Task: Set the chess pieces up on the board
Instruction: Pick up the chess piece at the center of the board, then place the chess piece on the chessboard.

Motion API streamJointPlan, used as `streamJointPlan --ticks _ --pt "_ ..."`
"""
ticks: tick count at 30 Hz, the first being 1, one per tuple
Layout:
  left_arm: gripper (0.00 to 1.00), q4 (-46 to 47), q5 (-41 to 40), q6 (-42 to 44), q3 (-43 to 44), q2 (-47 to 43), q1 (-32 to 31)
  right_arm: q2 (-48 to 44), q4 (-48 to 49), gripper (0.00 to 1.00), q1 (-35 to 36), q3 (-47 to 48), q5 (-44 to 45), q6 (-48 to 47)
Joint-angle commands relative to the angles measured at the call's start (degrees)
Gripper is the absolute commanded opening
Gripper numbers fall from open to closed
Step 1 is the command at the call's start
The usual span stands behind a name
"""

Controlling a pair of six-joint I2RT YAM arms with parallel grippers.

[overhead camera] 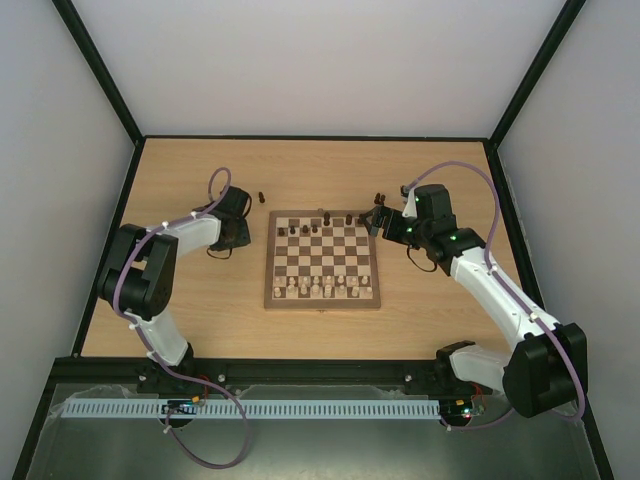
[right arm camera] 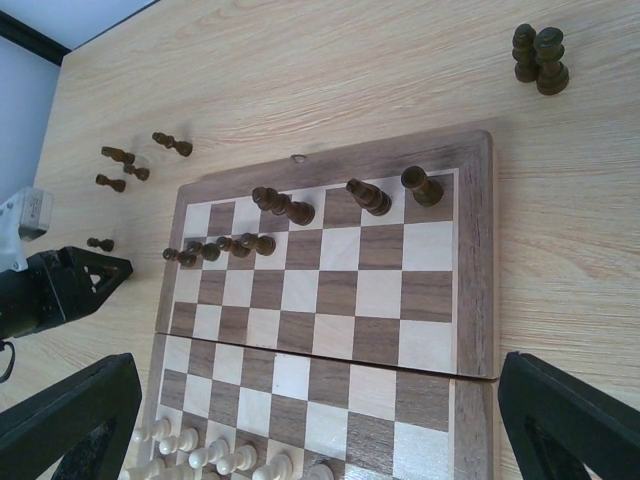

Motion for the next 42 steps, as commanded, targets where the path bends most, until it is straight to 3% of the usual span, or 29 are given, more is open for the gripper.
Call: streamJointPlan --ticks 1,11,16,23,31,42 --pt "0.31 -0.2 -0.1 -0.2 -0.1 -1.1 0.5 0.4 0.4 0.99 -0.3 -0.9 -0.6 0.1" --pt "0.1 -1.3 -1.7 0.2 1.0 -0.8 -0.6 0.5 0.5 0.99 -0.2 -0.9 -0.9 0.1" --pt "0.04 -4.7 -4.6 0.4 4.2 -2.0 -3.0 0.4 0.4 0.99 -0.2 -0.9 -0.7 0.1" --pt "0.03 -12.7 -3.4 1.7 15.0 -3.9 -11.4 -1.0 -0.2 0.99 -0.3 -0.6 1.8 0.1" --pt "0.04 -20.0 0.5 4.1 32.7 3.4 -23.2 -8.1 -2.5 0.99 -0.6 -0.9 14.6 0.6" --pt "0.04 -18.6 2.3 2.6 36.7 12.1 -30.4 -9.3 -2.6 0.99 -1.6 -1.2 14.7 1.1"
